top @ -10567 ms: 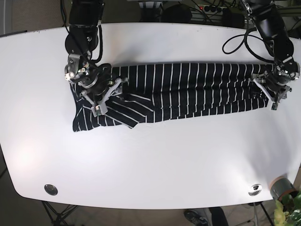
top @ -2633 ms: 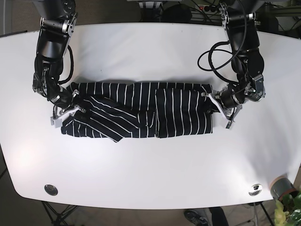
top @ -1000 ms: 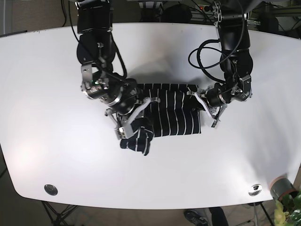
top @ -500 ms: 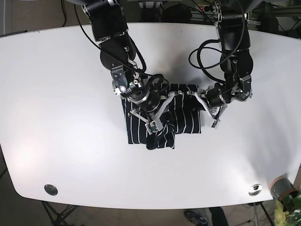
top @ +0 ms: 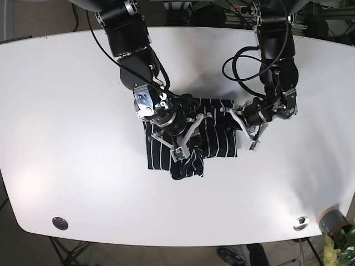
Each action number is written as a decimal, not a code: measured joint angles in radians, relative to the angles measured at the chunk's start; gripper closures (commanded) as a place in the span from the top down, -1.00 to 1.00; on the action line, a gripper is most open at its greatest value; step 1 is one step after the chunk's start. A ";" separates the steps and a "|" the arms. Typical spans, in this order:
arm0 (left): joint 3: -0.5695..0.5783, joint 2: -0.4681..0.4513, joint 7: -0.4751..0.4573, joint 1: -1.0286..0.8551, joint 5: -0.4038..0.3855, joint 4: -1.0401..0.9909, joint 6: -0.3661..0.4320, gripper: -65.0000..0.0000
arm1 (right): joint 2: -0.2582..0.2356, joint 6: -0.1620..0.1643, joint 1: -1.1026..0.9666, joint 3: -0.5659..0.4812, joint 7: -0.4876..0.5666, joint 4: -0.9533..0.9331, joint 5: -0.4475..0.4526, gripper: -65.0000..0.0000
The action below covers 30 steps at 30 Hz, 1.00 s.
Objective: Fold the T-shirt properly
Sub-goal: 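Grasp the striped shirt end with the right gripper and fold it over, then press the folded end down with the right gripper, withdraw the left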
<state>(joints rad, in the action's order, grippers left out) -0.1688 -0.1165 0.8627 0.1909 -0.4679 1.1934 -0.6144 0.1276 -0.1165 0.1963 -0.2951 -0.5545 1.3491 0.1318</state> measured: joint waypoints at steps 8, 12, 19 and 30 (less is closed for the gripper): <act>-0.001 -0.005 0.003 0.000 -0.002 0.000 -0.004 -0.79 | 0.000 0.080 -0.006 -0.150 -0.059 0.037 -0.008 0.76; 0.000 -0.003 0.003 0.001 0.001 0.000 -0.003 -0.79 | 0.001 0.087 -0.038 -0.141 -0.065 0.145 0.003 0.75; -0.004 -0.011 0.013 -0.005 -0.103 0.001 0.002 -0.79 | 0.011 0.083 -0.080 -0.139 -0.075 0.307 0.002 0.75; -0.076 -0.172 0.018 -0.026 -0.406 0.179 0.007 -0.79 | -0.006 0.079 -0.137 0.027 -0.068 0.385 0.212 0.75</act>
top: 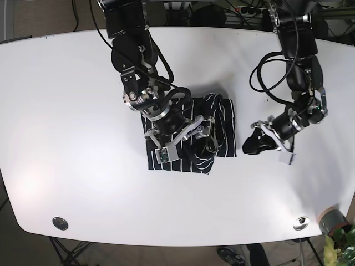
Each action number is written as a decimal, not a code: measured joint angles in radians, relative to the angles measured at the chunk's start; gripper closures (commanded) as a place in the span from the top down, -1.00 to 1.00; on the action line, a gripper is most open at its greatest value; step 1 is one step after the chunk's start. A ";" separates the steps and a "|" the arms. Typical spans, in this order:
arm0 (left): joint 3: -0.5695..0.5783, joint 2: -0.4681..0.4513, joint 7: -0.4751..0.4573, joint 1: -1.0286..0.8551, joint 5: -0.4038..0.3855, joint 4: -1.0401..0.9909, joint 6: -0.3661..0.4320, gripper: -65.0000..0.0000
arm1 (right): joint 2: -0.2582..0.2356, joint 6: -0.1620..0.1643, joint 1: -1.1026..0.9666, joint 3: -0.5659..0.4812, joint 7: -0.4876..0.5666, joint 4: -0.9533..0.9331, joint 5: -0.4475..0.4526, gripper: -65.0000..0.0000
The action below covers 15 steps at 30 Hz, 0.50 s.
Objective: Fold the T-shirt properly
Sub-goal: 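Press the folded end down with the right gripper, withdraw the left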
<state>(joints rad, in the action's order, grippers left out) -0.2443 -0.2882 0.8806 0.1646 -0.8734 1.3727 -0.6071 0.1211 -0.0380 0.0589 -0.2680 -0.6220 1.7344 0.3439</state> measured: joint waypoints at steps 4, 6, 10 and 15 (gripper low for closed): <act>-0.007 -0.076 0.002 -0.016 -0.006 0.006 0.001 -0.79 | -0.044 0.009 -0.011 0.021 -0.007 -0.001 0.023 0.75; -0.029 -0.108 0.008 -0.025 -0.007 0.006 0.000 -0.79 | -0.055 0.012 -0.011 0.027 -0.006 -0.003 0.020 0.75; -0.111 -0.159 -0.008 -0.049 -0.011 -0.017 -0.003 -0.79 | -0.046 0.005 0.017 0.018 0.008 -0.092 0.026 0.75; -0.163 -0.193 0.005 -0.098 -0.004 -0.024 0.000 -0.79 | -0.034 0.004 0.033 0.018 0.029 -0.222 0.027 0.75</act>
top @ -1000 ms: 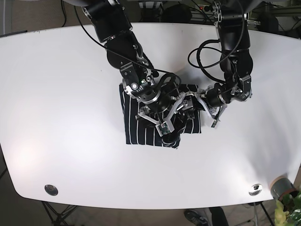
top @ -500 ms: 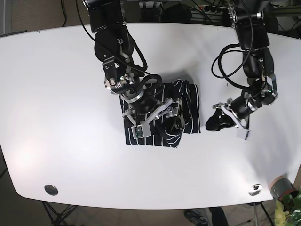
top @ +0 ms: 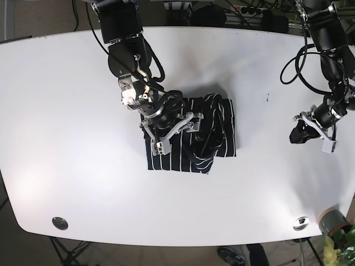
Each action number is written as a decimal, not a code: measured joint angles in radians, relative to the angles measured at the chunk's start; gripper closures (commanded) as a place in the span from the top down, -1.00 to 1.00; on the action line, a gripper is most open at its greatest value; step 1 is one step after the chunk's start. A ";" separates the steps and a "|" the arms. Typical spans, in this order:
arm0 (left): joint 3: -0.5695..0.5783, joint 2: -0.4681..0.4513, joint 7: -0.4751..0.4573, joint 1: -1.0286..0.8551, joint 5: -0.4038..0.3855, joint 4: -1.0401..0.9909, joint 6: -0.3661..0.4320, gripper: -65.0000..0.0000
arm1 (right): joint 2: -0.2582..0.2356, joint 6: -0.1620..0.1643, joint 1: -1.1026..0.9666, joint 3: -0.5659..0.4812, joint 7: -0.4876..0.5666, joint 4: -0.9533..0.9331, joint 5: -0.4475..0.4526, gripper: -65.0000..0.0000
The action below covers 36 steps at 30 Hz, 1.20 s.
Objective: Fold the T-shirt properly
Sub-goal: 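Press the folded end down with the right gripper, withdraw the left, then release the shirt and move the right gripper to its side edge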
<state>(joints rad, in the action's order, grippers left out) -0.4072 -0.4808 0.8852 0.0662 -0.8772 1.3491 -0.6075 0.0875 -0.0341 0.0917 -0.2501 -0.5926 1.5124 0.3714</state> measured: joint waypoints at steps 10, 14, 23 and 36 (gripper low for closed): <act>-0.046 -0.016 -0.011 -0.076 0.000 0.032 -0.003 -0.79 | 0.058 0.008 0.177 -0.183 0.085 -0.193 0.029 0.75; -0.084 -0.009 -0.001 -0.113 0.013 0.058 -0.002 -0.79 | 0.068 0.005 0.277 -0.243 0.115 -0.304 0.200 0.75; -0.074 0.002 -0.010 -0.089 0.079 0.101 -0.006 -0.79 | 0.060 0.067 0.336 -0.308 0.109 -0.287 0.318 0.75; 0.045 0.096 0.005 0.000 0.248 0.242 -0.007 -0.79 | -0.075 0.087 0.172 -0.275 0.005 -0.023 0.311 0.04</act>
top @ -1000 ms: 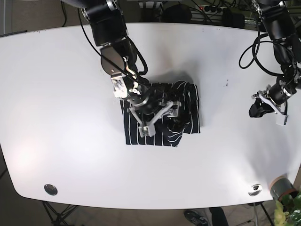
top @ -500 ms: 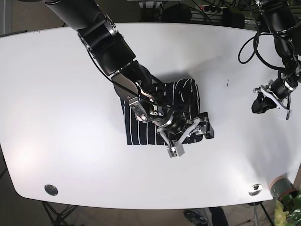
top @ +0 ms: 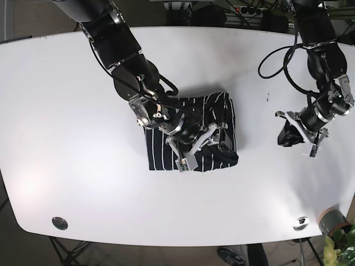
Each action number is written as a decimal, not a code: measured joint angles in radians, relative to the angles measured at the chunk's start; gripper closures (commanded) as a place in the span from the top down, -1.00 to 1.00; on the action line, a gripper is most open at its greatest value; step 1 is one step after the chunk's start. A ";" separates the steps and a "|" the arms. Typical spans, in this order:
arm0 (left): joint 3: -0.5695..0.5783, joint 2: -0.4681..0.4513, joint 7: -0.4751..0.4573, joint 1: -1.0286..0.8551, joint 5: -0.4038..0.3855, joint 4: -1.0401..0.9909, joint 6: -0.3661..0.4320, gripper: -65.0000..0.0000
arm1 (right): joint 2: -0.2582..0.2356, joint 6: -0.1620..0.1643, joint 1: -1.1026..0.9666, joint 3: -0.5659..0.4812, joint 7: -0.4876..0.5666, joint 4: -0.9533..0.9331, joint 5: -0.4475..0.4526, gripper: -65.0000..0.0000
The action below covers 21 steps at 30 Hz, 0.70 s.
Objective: Fold the T-shirt properly
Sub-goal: 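Release the shirt and move the right gripper to its side edge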
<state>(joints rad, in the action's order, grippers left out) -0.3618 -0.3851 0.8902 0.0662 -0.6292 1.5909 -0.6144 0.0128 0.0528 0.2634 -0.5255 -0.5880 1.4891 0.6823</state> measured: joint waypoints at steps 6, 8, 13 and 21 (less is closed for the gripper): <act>-0.011 -0.006 -0.001 0.003 0.011 0.003 0.001 -0.79 | -0.063 -0.017 -0.065 -0.013 -0.021 0.021 0.003 0.15; -0.009 -0.003 -0.001 0.001 0.000 0.003 0.000 -0.79 | -0.082 0.002 -0.080 -0.008 -0.011 0.023 -0.013 0.15; -0.017 -0.006 -0.006 -0.002 0.001 -0.006 0.000 -0.79 | -0.073 -0.014 -0.108 -0.014 -0.002 -0.002 -0.027 0.15; -0.038 -0.006 -0.002 -0.005 0.003 -0.004 0.000 -0.79 | -0.045 -0.018 -0.127 -0.087 0.008 -0.056 -0.096 0.15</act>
<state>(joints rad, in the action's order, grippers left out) -0.4000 -0.3908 0.8879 0.0612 -0.6262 1.5867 -0.6140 -0.0326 0.0353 0.1368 -0.6128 -0.5800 1.4326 0.5865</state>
